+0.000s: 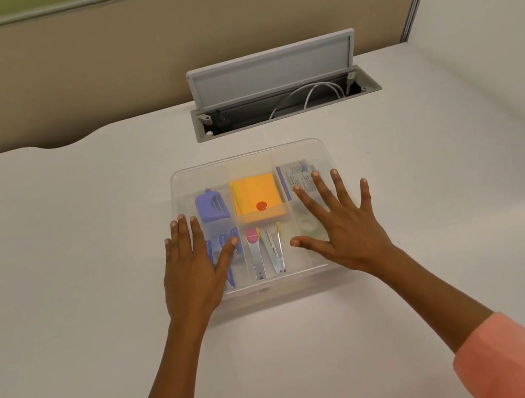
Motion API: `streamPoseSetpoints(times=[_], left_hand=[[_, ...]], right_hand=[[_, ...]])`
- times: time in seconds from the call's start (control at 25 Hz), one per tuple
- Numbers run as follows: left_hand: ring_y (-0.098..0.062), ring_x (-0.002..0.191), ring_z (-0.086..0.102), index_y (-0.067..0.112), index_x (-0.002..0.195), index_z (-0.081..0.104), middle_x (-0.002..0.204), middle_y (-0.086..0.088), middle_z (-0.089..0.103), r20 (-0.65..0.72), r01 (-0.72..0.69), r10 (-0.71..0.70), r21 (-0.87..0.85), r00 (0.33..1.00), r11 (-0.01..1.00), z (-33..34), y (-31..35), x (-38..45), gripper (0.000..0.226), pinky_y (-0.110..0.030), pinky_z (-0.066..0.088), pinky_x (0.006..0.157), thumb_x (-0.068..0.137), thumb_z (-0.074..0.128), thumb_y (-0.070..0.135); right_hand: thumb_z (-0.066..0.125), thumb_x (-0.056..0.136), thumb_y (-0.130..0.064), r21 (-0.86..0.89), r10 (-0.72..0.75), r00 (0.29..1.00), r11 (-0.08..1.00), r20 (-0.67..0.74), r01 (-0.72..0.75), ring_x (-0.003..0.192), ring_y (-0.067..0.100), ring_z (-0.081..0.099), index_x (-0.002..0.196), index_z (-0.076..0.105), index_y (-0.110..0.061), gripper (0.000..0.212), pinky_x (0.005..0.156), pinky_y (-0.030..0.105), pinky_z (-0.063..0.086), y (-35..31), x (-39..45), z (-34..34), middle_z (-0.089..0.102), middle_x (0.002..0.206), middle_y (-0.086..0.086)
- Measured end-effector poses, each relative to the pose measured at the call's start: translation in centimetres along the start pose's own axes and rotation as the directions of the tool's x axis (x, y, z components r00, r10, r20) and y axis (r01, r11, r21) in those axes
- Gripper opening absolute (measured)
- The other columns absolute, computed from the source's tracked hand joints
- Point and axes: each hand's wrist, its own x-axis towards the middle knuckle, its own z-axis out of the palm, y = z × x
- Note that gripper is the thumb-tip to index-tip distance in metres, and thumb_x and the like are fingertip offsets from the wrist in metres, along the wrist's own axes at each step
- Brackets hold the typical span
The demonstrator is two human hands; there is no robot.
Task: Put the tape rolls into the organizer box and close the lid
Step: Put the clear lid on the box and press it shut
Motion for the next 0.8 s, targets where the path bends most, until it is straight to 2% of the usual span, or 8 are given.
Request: streamPoseSetpoints(times=[0.08,0.2,0.32,0.44,0.56,0.64,0.72,0.8], left_hand=[[-0.021,0.146,0.002,0.017,0.145,0.002,0.158,-0.007,0.004,0.004,0.0,-0.001,0.01,1.0,1.0,0.2,0.0,0.0,0.089,-0.032,0.002,0.113,0.077,0.02,0.07],[-0.023,0.146,0.002,0.019,0.145,-0.003,0.158,-0.008,0.003,0.008,-0.013,0.013,0.019,1.0,1.0,-0.1,0.3,-0.1,0.102,-0.034,0.004,0.113,0.067,0.001,0.084],[-0.028,0.145,0.009,0.023,0.145,0.002,0.158,-0.01,0.008,0.026,-0.024,0.023,0.021,0.999,1.0,-0.8,0.4,0.1,0.111,-0.044,0.015,0.116,0.055,-0.007,0.089],[-0.034,0.141,0.017,0.026,0.143,0.017,0.155,-0.015,0.017,0.022,0.01,-0.011,0.058,1.0,0.998,-1.2,0.6,1.9,0.095,-0.055,0.018,0.112,0.067,0.009,0.081],[-0.034,0.143,0.015,0.021,0.141,0.028,0.155,-0.015,0.016,-0.087,0.002,-0.005,-0.036,0.996,0.999,-1.9,1.3,5.9,0.082,-0.056,0.01,0.114,0.074,0.027,0.069],[-0.031,0.145,0.006,0.019,0.143,0.022,0.157,-0.013,0.007,-0.088,-0.033,0.031,-0.02,0.996,0.999,-2.3,1.5,8.5,0.095,-0.051,0.002,0.117,0.07,0.014,0.08],[-0.03,0.145,-0.002,0.019,0.145,0.011,0.157,-0.012,-0.001,-0.033,-0.048,0.048,0.023,0.998,0.999,-2.2,1.1,10.4,0.119,-0.047,-0.003,0.117,0.052,-0.01,0.089],[-0.029,0.145,-0.004,0.02,0.145,0.004,0.157,-0.011,-0.005,0.033,-0.055,0.053,0.067,0.998,0.996,-1.6,0.8,11.1,0.128,-0.047,-0.003,0.117,0.041,-0.021,0.09]], right_hand=[[-0.006,0.064,-0.086,0.011,-0.013,1.0,1.0,0.013,0.013,0.144,0.028,-0.018,0.138,-0.024,-0.041,0.088,0.114,0.065,-0.002,0.0,0.1,0.1,-0.015,0.158,0.002],[-0.008,0.062,-0.086,0.039,-0.021,0.999,0.999,0.033,0.019,0.143,0.027,-0.02,0.139,-0.023,-0.038,0.092,0.117,0.06,-0.001,0.1,0.1,-0.1,-0.018,0.157,0.003],[-0.008,0.058,-0.088,0.071,-0.018,0.999,0.997,0.043,0.015,0.142,0.026,-0.024,0.135,-0.028,-0.038,0.094,0.118,0.056,-0.007,0.1,0.2,-0.3,-0.021,0.157,0.003],[-0.003,0.057,-0.091,0.215,0.015,0.999,0.976,0.042,-0.024,0.143,0.026,-0.021,0.136,-0.023,-0.042,0.094,0.118,0.05,-0.008,0.7,1.7,-0.7,-0.016,0.158,0.002],[0.005,0.064,-0.086,0.249,0.047,0.999,0.967,-0.003,-0.045,0.145,0.029,-0.013,0.145,0.0,-0.034,0.096,0.118,0.049,-0.005,1.9,6.0,-1.7,-0.007,0.159,0.006],[0.005,0.063,-0.084,0.257,0.043,0.999,0.966,0.003,-0.042,0.145,0.03,-0.01,0.146,0.006,-0.031,0.098,0.118,0.049,-0.003,2.4,8.9,-2.2,-0.005,0.159,0.007],[-0.006,0.054,-0.089,0.243,0.004,1.0,0.97,0.025,-0.01,0.145,0.03,-0.01,0.146,0.004,-0.03,0.11,0.119,0.049,-0.001,2.6,10.7,-2.0,-0.005,0.159,0.008],[-0.011,0.048,-0.092,0.214,-0.032,0.998,0.977,0.047,0.021,0.145,0.03,-0.009,0.146,0.0,-0.031,0.115,0.119,0.049,-0.001,2.8,11.3,-1.2,-0.005,0.159,0.008]])
